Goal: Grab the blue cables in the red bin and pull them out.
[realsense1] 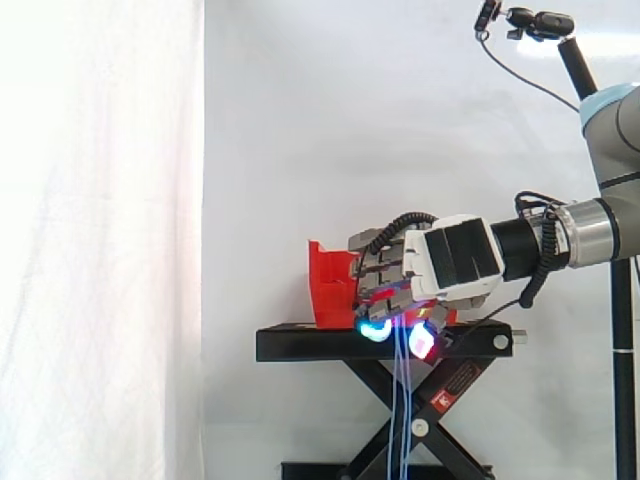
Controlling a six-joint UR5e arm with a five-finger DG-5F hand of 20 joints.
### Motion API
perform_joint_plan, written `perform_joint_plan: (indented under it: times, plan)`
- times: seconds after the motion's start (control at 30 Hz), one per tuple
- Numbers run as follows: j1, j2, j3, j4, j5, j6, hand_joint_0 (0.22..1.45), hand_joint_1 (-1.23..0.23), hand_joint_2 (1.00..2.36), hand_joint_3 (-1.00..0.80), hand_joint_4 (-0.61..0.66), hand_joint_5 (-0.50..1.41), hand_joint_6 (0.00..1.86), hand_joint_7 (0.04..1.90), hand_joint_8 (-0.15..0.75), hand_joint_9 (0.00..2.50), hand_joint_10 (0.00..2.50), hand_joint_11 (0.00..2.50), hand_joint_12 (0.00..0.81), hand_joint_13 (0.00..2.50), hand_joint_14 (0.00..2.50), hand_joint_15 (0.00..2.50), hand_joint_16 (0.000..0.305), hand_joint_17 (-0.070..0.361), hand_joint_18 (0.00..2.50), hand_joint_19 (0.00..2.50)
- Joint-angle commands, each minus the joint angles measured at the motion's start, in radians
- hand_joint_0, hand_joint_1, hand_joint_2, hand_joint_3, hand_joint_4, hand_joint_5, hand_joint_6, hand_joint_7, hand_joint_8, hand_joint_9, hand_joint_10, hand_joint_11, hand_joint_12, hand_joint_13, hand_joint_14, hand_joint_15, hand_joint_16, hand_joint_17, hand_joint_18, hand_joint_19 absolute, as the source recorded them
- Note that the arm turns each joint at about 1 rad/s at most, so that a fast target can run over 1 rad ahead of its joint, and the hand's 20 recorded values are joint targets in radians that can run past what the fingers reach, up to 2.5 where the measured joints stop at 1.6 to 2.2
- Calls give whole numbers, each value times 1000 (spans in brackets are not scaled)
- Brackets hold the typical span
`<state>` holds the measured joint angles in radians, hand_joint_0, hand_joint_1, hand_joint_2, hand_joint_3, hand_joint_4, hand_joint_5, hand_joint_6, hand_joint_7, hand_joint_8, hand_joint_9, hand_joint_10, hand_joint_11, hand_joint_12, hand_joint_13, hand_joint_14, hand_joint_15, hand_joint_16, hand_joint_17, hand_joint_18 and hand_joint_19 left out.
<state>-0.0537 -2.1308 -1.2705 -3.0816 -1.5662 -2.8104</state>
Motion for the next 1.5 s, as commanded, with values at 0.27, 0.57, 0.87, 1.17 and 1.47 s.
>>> perform_joint_plan:
  times: [0.27,0.57,0.87,1.17,1.47]
  plan:
    - [-2,0,0,0,0,-7,854,-863,1000,-1000,94,738,256,726,261,716,20,744,352,597,16,427,43,97,376,414]
    - [-8,0,0,-14,0,-7,858,-853,1000,-1000,94,771,263,729,261,728,21,753,350,604,16,433,43,96,383,422]
    - [3,0,0,-19,2,-11,845,-844,1000,-1000,91,772,312,721,263,736,19,759,352,609,16,440,42,95,392,421]
    - [9,0,0,-19,3,-11,835,-867,1000,-1000,91,717,686,610,268,763,21,782,353,628,16,437,43,96,406,419]
    - [11,0,0,-23,5,-11,894,-882,1000,-1000,66,656,1118,534,268,784,21,805,347,650,16,438,41,93,435,422]
